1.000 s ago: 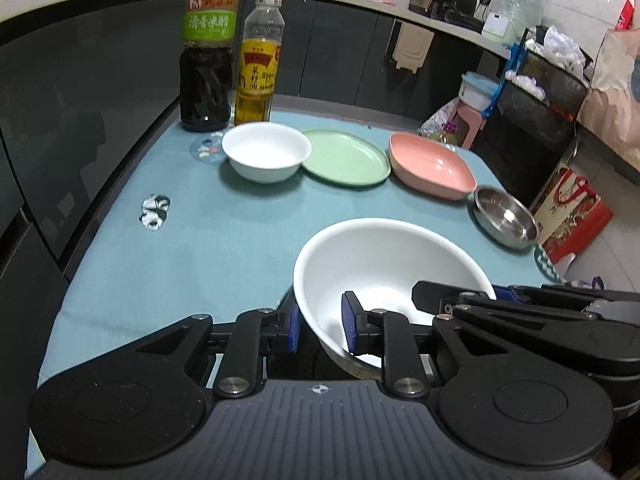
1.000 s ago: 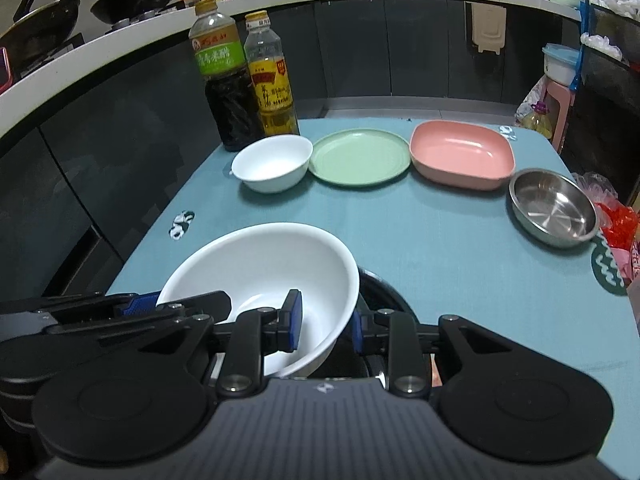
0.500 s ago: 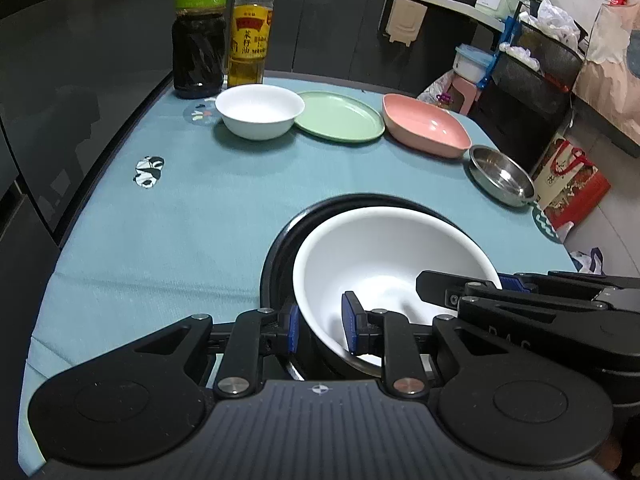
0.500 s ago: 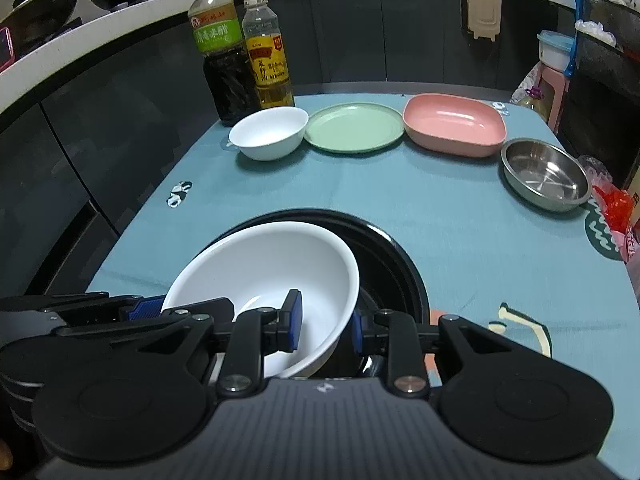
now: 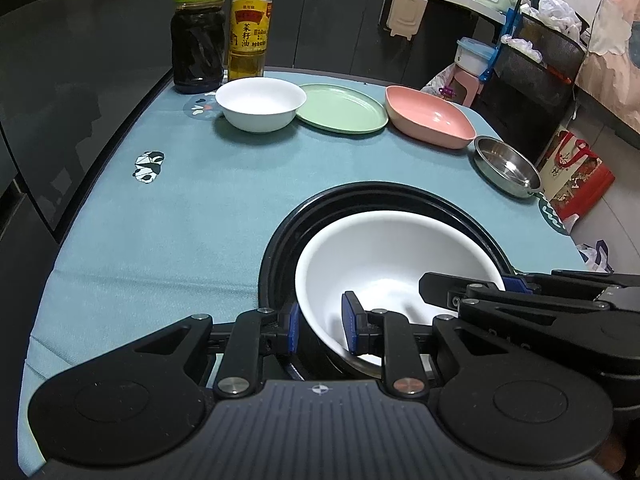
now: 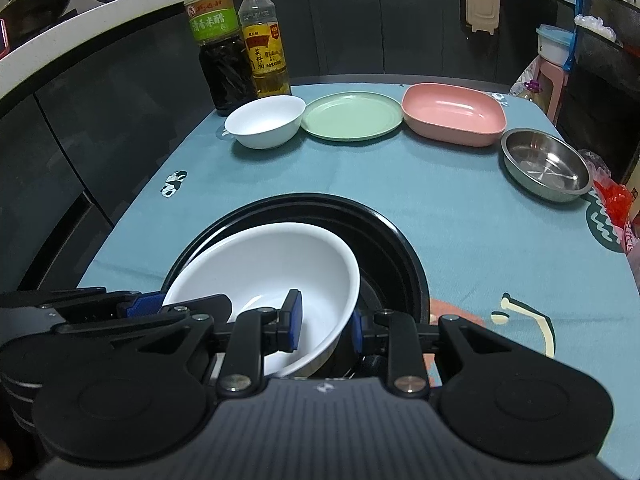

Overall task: Organize plates and bowls
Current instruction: 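Carry the large white bowl with both grippers and lower it into the black bowl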

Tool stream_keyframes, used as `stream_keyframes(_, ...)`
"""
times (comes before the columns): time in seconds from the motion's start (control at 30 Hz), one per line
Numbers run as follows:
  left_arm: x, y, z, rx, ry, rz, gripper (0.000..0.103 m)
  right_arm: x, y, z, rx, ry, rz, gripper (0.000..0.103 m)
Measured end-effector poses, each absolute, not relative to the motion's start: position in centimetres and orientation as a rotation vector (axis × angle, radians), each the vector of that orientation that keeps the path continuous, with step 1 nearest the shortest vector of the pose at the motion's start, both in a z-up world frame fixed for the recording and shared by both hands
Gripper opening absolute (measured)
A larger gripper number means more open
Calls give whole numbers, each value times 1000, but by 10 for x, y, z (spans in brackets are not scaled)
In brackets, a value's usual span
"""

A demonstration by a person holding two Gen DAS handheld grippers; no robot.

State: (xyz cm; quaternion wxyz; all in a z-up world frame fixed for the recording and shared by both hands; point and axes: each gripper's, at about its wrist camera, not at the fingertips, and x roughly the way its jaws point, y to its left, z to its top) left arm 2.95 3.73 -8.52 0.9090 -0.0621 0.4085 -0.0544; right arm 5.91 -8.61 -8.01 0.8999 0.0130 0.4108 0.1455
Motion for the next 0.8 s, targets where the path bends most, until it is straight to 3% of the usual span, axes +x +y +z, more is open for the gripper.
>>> stream_keyframes(0.8, 31, 33, -90, -118, 853, -113, 19, 64, -100, -85, 67, 858, 261, 17)
